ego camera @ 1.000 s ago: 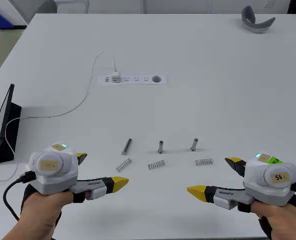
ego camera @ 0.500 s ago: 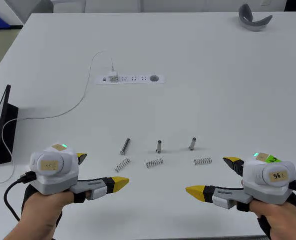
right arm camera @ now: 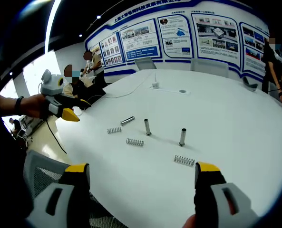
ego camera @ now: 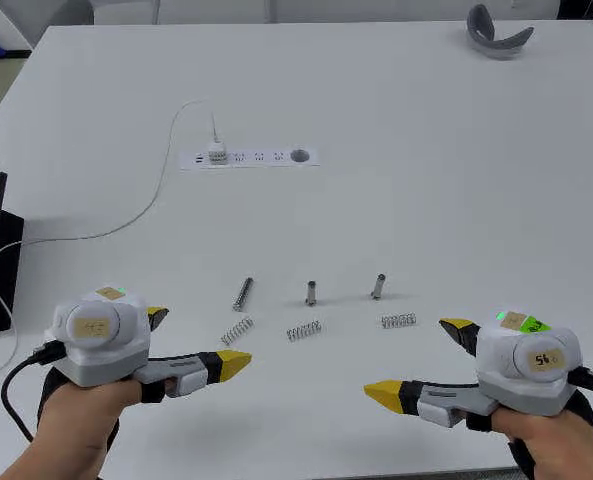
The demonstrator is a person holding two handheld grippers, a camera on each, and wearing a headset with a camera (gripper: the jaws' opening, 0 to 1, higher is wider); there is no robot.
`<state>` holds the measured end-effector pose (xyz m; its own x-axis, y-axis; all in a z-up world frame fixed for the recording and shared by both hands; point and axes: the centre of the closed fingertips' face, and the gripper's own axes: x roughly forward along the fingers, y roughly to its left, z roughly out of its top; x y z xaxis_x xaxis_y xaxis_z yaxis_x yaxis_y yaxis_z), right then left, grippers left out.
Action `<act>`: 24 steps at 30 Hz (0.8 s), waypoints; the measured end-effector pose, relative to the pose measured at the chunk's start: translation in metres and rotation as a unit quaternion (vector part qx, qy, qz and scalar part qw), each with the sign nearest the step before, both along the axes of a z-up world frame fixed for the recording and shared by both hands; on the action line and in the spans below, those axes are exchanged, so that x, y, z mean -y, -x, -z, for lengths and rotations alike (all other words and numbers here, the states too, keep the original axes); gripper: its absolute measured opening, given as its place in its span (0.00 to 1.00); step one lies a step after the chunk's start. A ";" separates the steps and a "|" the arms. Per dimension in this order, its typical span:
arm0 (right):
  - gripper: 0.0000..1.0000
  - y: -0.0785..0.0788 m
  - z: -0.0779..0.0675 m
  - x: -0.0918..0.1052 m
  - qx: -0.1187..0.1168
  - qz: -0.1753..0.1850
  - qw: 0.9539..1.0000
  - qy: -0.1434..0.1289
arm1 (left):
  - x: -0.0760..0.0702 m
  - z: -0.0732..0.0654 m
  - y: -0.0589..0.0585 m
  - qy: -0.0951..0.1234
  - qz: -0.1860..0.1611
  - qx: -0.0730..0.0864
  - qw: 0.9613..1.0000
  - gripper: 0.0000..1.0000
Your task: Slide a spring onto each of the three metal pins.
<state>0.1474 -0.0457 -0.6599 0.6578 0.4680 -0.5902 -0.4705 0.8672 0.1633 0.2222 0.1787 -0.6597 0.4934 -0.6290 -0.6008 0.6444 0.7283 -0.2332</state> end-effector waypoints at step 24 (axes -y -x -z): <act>0.91 0.014 0.000 0.002 -0.011 0.013 1.000 -0.007 | 0.024 0.023 -0.037 -0.011 0.020 -0.024 0.999 0.86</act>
<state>0.1334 -0.0478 -0.6600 0.6576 0.4584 -0.5978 -0.4434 0.8771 0.1847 0.2590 0.1546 -0.6826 0.4385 -0.6337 -0.6373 0.6607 0.7080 -0.2495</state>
